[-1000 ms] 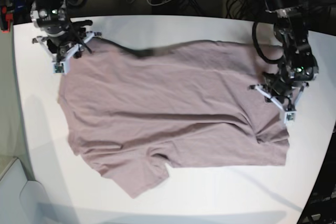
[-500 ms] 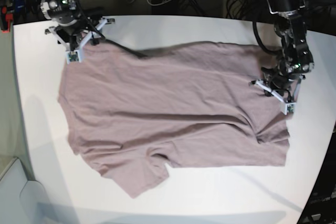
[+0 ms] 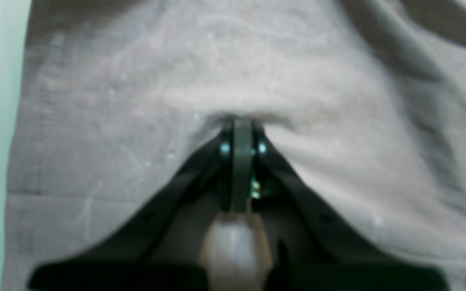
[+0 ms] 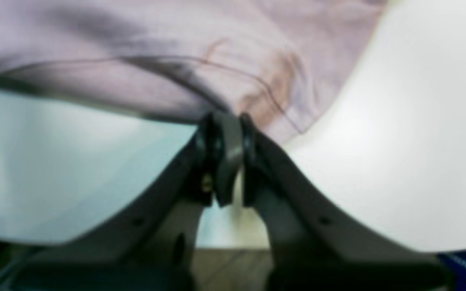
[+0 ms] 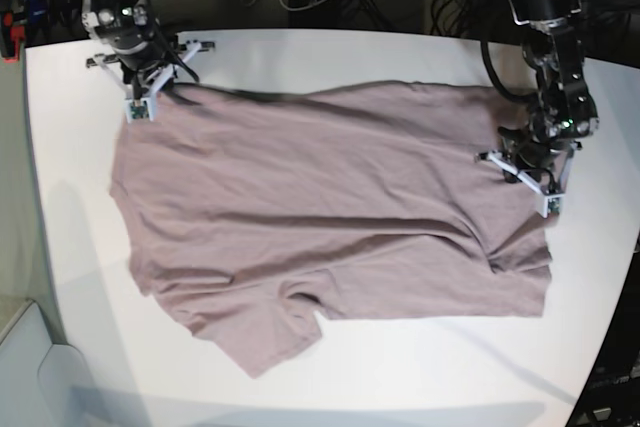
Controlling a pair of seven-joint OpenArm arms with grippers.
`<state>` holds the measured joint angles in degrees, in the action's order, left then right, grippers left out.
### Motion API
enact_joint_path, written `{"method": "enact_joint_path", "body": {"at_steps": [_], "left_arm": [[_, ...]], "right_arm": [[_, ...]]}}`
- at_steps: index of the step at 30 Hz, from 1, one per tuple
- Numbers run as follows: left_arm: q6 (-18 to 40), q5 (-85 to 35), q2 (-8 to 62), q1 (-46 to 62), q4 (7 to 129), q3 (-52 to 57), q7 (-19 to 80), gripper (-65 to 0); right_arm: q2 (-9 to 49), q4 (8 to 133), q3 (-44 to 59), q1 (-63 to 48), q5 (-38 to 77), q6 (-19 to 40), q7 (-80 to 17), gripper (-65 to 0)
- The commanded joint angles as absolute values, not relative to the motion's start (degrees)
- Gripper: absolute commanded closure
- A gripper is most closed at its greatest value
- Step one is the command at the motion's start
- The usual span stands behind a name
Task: Layout the t-shirt on the table in an organized manner, then fold the t-shirt properly
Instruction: 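Lower both grippers onto the shirt's collar edge, then grasp the collar edge with the right gripper and drag it toward the left gripper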
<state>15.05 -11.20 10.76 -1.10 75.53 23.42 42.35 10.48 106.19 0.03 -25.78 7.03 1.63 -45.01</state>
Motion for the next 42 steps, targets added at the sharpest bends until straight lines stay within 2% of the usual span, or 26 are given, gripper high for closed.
{"method": "enact_joint_path", "body": {"at_steps": [1,5,14,24,28,33,38,42], "left_arm": [[14.9,-10.2,11.4,-0.2,75.8,23.5,44.4,-0.1],[15.0,-10.2,12.2,0.5,77.1,23.5,44.4,-0.1],[15.0,-10.2,12.4,2.8,77.3,23.6,44.5,-0.1],[15.0,-10.2,12.0,7.5,85.7,23.6,45.1,-0.1],[15.0,-10.2,12.0,9.0,86.1,23.6,45.1,-0.1],[15.0,-10.2,12.0,9.5,85.8,23.6,44.8,-0.1],[15.0,-10.2,12.0,9.5,85.7,23.6,44.6,-0.1],[15.0,-10.2,12.0,9.5,85.6,23.6,44.5,-0.1]], "right_arm": [[11.0,109.2,0.0,-26.0,7.4,1.6,-43.6,0.0],[12.4,115.5,-0.3,-23.8,7.3,1.6,-43.6,0.0],[14.6,112.2,-7.8,-5.7,7.3,1.6,-43.6,0.0],[13.4,89.2,-11.9,11.5,7.3,1.6,-43.6,-0.2],[13.7,83.3,-15.6,16.0,7.3,1.6,-45.4,-12.3],[13.7,87.3,-16.4,16.2,7.3,1.6,-48.9,-24.6],[14.4,97.2,-15.8,12.1,7.3,1.6,-52.2,-32.0],[14.9,97.9,-15.7,7.8,7.3,1.6,-52.1,-35.6]]}}
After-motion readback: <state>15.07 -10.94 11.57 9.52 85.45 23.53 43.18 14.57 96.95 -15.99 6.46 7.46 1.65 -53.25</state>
